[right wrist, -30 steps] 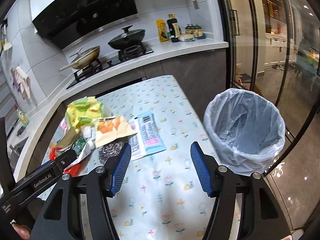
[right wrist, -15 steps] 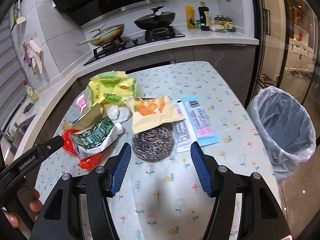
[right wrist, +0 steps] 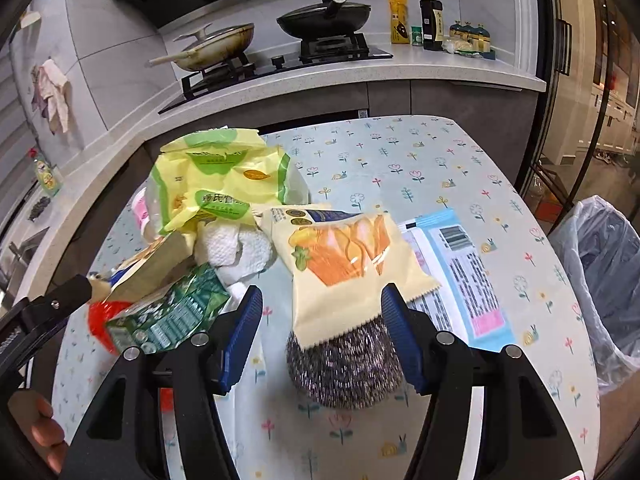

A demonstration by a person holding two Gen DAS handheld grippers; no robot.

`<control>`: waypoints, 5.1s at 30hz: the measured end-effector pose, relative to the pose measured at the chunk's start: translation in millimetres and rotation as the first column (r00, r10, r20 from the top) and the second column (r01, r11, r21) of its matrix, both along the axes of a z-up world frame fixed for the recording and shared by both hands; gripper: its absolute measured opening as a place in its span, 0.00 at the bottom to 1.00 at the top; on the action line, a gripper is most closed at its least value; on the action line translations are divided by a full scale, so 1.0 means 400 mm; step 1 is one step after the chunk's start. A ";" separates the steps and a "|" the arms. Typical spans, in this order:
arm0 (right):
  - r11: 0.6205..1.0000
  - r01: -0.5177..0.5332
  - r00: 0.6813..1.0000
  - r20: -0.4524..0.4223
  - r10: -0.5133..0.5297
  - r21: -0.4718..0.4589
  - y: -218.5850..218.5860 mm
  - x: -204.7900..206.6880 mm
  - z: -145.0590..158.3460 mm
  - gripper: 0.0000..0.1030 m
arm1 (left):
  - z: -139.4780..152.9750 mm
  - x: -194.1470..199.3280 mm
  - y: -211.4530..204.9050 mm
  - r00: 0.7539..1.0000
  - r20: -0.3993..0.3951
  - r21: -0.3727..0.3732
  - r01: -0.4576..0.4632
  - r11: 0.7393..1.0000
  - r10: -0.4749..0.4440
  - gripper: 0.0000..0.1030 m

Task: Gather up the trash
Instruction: 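Grasp the orange-printed chip bag with right gripper while left gripper grasps the snack bag, then carry both bags over the bin and open both grippers to drop them, then move both tools back over the table toward the carton and scrubber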

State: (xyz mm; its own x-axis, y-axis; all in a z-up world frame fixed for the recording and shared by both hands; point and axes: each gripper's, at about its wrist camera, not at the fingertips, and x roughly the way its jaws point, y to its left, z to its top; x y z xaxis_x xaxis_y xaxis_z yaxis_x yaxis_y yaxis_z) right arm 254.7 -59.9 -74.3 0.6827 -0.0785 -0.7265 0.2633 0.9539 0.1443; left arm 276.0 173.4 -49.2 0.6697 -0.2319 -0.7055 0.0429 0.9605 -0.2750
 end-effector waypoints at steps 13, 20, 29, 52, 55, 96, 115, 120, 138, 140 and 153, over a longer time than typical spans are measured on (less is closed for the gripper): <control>0.999 -0.027 0.999 -0.034 0.026 -0.030 0.003 0.054 -0.045 0.13 | -0.016 0.040 -0.042 0.997 -0.018 -0.010 0.077 0.997 -0.077 0.12; 0.999 -0.042 0.998 0.053 0.042 -0.001 -0.015 0.001 0.026 0.09 | 0.053 -0.004 -0.080 0.993 0.062 0.004 0.097 0.995 -0.097 0.04; 0.999 0.013 0.984 0.179 -0.019 0.036 -0.100 -0.115 0.147 0.09 | 0.176 -0.077 -0.143 0.975 0.161 0.002 0.154 0.988 -0.152 0.04; 0.950 0.283 0.920 0.244 -0.307 0.130 -0.500 -0.457 0.183 0.09 | 0.292 -0.290 -0.591 0.870 0.223 0.026 0.445 0.895 -0.439 0.04; 0.935 0.326 0.907 0.233 -0.351 0.141 -0.558 -0.500 0.169 0.09 | 0.292 -0.314 -0.672 0.846 0.217 0.024 0.493 0.870 -0.486 0.04; 0.840 0.511 0.843 0.086 -0.531 0.181 -0.821 -0.585 0.048 0.10 | 0.104 -0.241 -1.124 0.747 -0.013 0.002 0.665 0.747 -0.665 0.17; 0.858 0.477 0.863 0.085 -0.499 0.188 -0.827 -0.474 0.059 0.31 | 0.128 -0.168 -1.073 0.794 0.023 0.000 0.607 0.795 -0.607 0.64; 0.862 0.469 0.864 0.101 -0.493 0.192 -0.811 -0.466 0.079 0.39 | 0.142 -0.166 -1.049 0.800 0.039 0.011 0.599 0.801 -0.599 0.65; 0.909 0.371 0.910 0.120 -0.396 0.189 -0.643 -0.440 0.139 0.46 | 0.188 -0.167 -0.833 0.863 0.073 0.035 0.500 0.866 -0.501 0.79; 0.920 0.348 0.921 0.118 -0.371 0.177 -0.607 -0.432 0.144 0.46 | 0.194 -0.168 -0.796 0.870 0.083 0.041 0.484 0.874 -0.485 0.80; 0.960 0.232 0.968 0.054 -0.243 0.158 -0.402 -0.342 0.107 0.50 | 0.183 -0.103 -0.482 0.941 0.075 0.053 0.326 0.944 -0.330 0.84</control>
State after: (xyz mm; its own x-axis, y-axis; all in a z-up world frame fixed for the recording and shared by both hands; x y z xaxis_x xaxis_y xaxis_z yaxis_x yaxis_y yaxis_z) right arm 117.9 -220.7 -31.5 0.7087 -0.1392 -0.6916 0.4636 0.8309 0.3077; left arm 234.9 -19.4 24.2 0.6167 -0.4220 -0.6645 0.3781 0.8992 -0.2202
